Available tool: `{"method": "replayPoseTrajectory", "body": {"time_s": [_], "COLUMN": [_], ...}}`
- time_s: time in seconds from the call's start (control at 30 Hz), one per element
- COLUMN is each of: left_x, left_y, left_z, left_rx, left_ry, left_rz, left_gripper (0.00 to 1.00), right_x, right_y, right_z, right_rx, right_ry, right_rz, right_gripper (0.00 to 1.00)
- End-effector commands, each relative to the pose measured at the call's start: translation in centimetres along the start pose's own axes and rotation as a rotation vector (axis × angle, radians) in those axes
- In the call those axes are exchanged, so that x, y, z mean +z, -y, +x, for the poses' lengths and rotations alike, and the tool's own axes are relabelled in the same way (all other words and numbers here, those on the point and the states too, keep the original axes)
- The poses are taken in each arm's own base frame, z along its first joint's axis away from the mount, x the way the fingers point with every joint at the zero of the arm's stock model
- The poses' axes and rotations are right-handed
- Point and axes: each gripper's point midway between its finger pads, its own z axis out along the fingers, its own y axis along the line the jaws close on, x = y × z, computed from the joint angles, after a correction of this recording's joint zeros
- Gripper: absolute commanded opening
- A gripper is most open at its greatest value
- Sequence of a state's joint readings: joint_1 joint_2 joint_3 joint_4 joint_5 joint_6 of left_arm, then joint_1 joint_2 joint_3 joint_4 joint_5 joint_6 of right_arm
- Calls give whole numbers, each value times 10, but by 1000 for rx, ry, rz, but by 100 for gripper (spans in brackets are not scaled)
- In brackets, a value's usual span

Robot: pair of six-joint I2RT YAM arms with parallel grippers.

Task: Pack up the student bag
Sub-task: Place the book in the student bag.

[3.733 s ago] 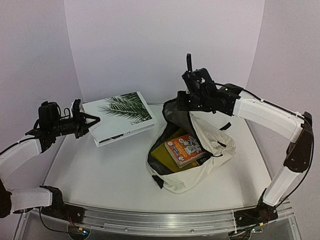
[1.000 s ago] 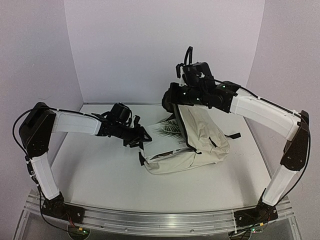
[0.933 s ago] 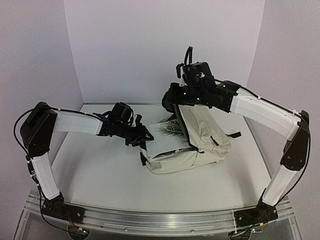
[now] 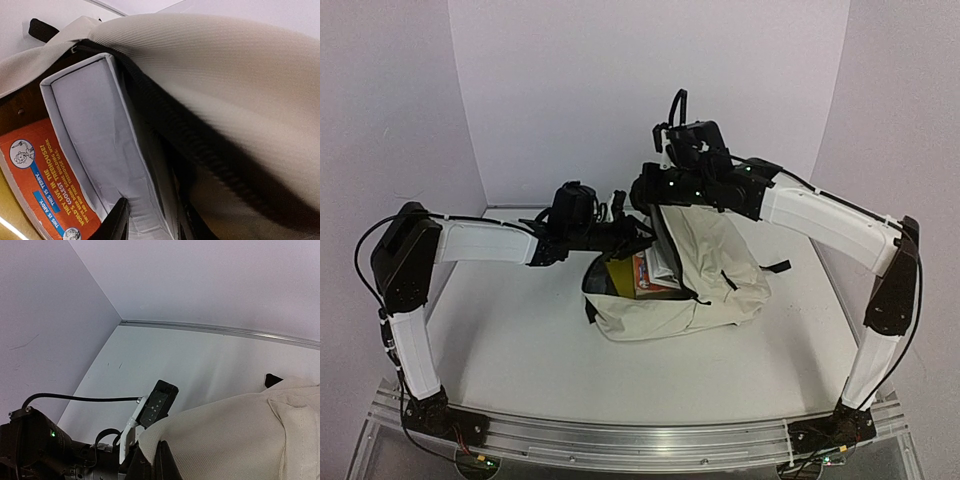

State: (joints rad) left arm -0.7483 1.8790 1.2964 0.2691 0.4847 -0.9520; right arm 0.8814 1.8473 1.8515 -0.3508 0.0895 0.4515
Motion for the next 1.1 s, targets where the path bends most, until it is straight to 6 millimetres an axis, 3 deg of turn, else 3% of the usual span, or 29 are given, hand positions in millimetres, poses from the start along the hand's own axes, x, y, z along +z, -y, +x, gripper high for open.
{"method": "replayPoseTrajectory", "body": {"time_s": [0.0,0.2,0.33,0.5,0.57,0.67,0.8,0.97,1.07], "left_x": [18,30,19,-25,-52,-88,-134,-179,-187], "left_y": [14,-17,-27,-20,-23,-49,-79,-97,-101], "left_z": [2,24,31,21,15,14,5,-6,-6], "left_rx": [-4,-68,-49,103,131,93,-2,-62,-71], "left_ry": [-28,-99,-101,-25,17,47,122,226,223], "left_rz": [102,70,8,-128,-218,-349,-435,-496,-525], "left_gripper": [33,37,43,64,69,71,74,81,83], "right_x": [-58,-53,-52,-50,-45,-34,-23,-15,-18], "right_y": [-69,-59,-58,-63,-62,-57,-67,-91,-114], "right_z": [-88,-73,-62,-45,-32,-12,17,56,72], "right_rx": [46,34,27,10,2,-14,-68,-141,-189], "right_ry": [307,279,248,187,155,119,78,31,15], "right_rz": [-252,-219,-231,-282,-287,-260,-246,-246,-284], "right_gripper": [0,0,0,0,0,0,2,17,34]}}
